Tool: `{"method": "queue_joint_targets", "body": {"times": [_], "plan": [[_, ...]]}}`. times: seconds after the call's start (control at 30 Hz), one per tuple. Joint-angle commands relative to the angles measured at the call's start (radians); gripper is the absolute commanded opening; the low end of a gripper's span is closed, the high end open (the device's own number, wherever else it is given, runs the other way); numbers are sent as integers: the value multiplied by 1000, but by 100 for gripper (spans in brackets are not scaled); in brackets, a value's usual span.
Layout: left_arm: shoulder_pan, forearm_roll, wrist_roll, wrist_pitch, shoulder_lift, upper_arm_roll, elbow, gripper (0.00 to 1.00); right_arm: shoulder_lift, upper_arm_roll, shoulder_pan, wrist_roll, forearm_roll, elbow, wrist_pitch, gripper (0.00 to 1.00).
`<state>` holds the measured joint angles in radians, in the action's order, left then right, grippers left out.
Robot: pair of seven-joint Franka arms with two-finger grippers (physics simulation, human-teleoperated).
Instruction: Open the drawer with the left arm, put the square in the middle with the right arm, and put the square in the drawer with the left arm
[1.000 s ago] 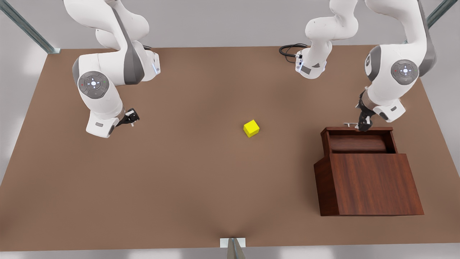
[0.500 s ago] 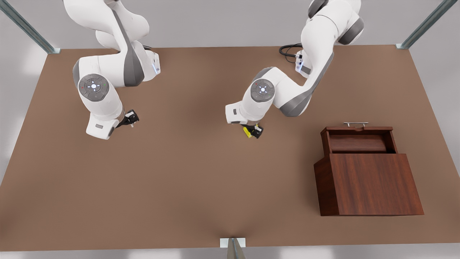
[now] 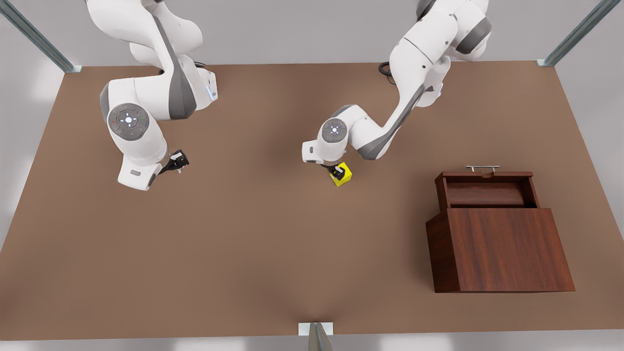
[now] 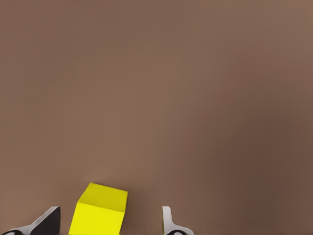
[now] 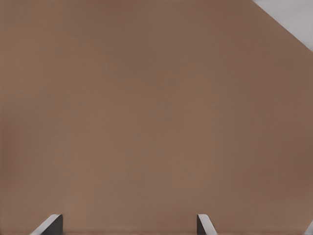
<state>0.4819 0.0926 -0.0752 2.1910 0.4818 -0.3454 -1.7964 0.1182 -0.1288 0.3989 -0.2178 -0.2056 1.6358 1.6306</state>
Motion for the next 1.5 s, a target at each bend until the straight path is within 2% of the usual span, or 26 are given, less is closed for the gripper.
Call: {"method": "queue_joint_targets", "body": {"times": [0.0, 0.1, 0.2, 1.27, 1.4, 1.47], "plan": [[0, 4, 0, -2, -2, 3, -4, 100, 0, 0, 0, 0, 0, -1, 0, 100], [-11, 4, 18, 15, -54, 17, -74, 100, 1, 0, 1, 0, 0, 1, 0, 100], [-11, 4, 118, 121, -63, 26, -158, 100, 6, 0, 1, 3, 0, -1, 0, 100], [1, 4, 147, 205, 81, 68, -164, 100, 9, -2, 1, 2, 0, -1, -6, 100], [9, 4, 146, 217, 90, 75, -164, 82, 14, -2, 1, 2, 0, -1, -6, 100], [14, 4, 146, 219, 95, 75, -164, 79, 14, -2, 1, 2, 0, -1, -6, 100]]}}
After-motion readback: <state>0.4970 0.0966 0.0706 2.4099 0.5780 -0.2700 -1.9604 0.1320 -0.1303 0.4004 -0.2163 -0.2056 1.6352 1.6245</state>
